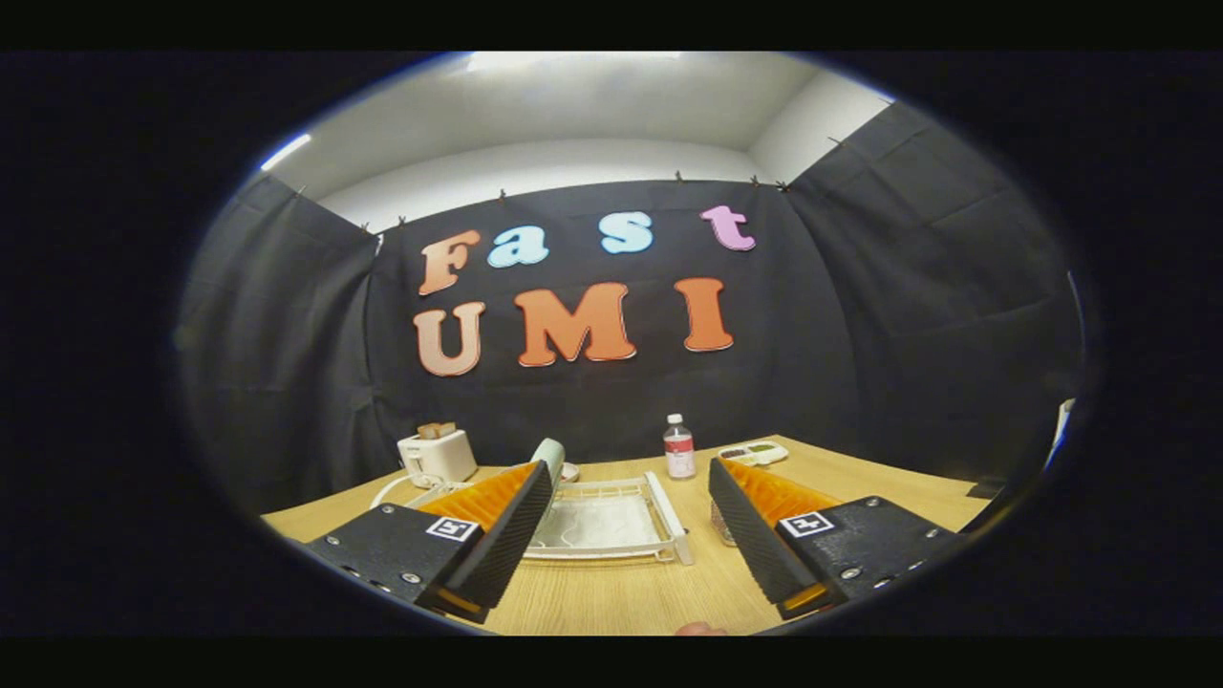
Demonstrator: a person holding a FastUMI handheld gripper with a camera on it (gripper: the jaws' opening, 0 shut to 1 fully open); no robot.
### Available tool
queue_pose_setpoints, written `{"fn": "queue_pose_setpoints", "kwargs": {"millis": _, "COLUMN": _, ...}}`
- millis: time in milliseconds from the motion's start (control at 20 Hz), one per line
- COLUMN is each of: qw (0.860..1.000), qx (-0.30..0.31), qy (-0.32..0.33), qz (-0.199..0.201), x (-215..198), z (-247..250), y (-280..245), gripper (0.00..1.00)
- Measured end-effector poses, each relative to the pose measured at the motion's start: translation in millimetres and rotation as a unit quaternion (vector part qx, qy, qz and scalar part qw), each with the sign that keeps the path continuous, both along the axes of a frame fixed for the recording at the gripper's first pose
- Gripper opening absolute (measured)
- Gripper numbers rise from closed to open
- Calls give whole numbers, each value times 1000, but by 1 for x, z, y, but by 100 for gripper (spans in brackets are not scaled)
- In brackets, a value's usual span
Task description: Take the plate from the dish rack, then take the spoon from the basket and place it into the plate.
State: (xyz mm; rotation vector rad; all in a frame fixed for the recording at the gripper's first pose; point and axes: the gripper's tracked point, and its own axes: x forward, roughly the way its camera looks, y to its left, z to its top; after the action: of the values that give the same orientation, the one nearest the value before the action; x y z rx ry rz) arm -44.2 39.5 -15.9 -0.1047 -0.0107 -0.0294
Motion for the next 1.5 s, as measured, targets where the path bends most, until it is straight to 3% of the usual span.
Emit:
{"fn": "queue_pose_setpoints", "kwargs": {"millis": 350, "qw": 1000, "qx": -16, "qy": -4, "qz": 10, "x": -4, "z": 0, "y": 3, "gripper": 98}}
{"fn": "queue_pose_setpoints", "kwargs": {"millis": 600, "qw": 998, "qx": 28, "qy": 52, "qz": 13, "x": 17, "z": -13, "y": -5, "gripper": 98}}
{"fn": "queue_pose_setpoints", "kwargs": {"millis": 750, "qw": 999, "qx": -30, "qy": 38, "qz": 7, "x": 39, "z": -2, "y": -5, "gripper": 98}}
{"fn": "queue_pose_setpoints", "kwargs": {"millis": 1050, "qw": 993, "qx": -21, "qy": 97, "qz": 64, "x": 98, "z": -17, "y": 55, "gripper": 99}}
{"fn": "queue_pose_setpoints", "kwargs": {"millis": 1500, "qw": 979, "qx": -38, "qy": 192, "qz": 58, "x": 189, "z": -72, "y": 104, "gripper": 99}}
